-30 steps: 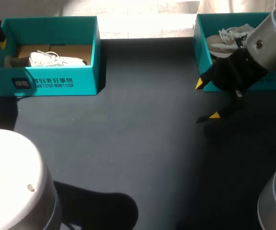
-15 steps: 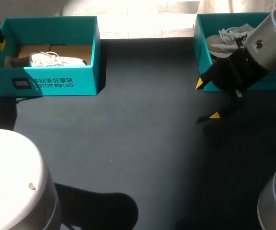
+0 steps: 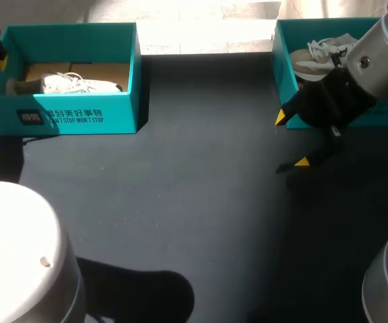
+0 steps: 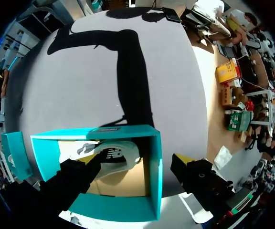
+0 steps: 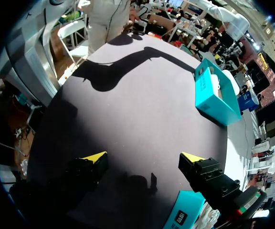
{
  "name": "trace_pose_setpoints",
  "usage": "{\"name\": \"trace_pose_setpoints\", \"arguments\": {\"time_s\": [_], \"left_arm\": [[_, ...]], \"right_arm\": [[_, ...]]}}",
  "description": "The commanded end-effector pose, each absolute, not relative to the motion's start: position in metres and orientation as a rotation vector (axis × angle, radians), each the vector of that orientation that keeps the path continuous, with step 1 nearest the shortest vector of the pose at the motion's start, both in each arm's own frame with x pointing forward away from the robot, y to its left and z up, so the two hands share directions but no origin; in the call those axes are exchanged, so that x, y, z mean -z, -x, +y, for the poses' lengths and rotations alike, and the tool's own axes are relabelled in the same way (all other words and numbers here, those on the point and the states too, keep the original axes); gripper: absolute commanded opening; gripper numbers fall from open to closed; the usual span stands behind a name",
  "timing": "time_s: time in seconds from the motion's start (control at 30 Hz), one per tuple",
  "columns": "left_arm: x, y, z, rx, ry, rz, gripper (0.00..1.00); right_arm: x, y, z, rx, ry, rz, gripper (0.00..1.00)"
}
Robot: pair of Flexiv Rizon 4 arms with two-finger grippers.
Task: Take the shoe out of the shoebox, open the shoe tongue, remove and reinsert the insole, then place the shoe into the shoebox
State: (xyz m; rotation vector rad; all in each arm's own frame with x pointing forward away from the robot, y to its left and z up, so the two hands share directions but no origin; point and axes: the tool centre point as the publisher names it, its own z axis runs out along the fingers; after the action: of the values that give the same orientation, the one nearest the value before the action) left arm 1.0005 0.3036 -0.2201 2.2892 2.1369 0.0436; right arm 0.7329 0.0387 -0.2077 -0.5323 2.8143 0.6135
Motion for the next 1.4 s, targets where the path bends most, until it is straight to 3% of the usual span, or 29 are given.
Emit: {"name": "trace_pose_setpoints", "arguments": {"time_s": [0.03, 0.63, 1.13, 1.4], "left_arm": [[0.22, -1.0, 0.304, -0.049, -2.289, 2.136, 1.0], [0.22, -1.0, 0.304, -0.049, -2.289, 2.136, 1.0], [0.22, -1.0, 0.304, -0.049, -2.289, 2.136, 1.0], [0.22, -1.0, 0.304, -0.049, -2.289, 2.136, 1.0]], "right_arm": [[0.208, -0.733, 0.04, -0.611, 0.532, 2.816, 1.0], [0.187, -0.874, -0.041, -0.669, -0.399, 2.687, 1.0], [0.187, -0.874, -0.041, -0.669, -0.399, 2.687, 1.0], [0.196, -0.897, -0.071, -0.533, -1.527, 2.307, 1.0]]}}
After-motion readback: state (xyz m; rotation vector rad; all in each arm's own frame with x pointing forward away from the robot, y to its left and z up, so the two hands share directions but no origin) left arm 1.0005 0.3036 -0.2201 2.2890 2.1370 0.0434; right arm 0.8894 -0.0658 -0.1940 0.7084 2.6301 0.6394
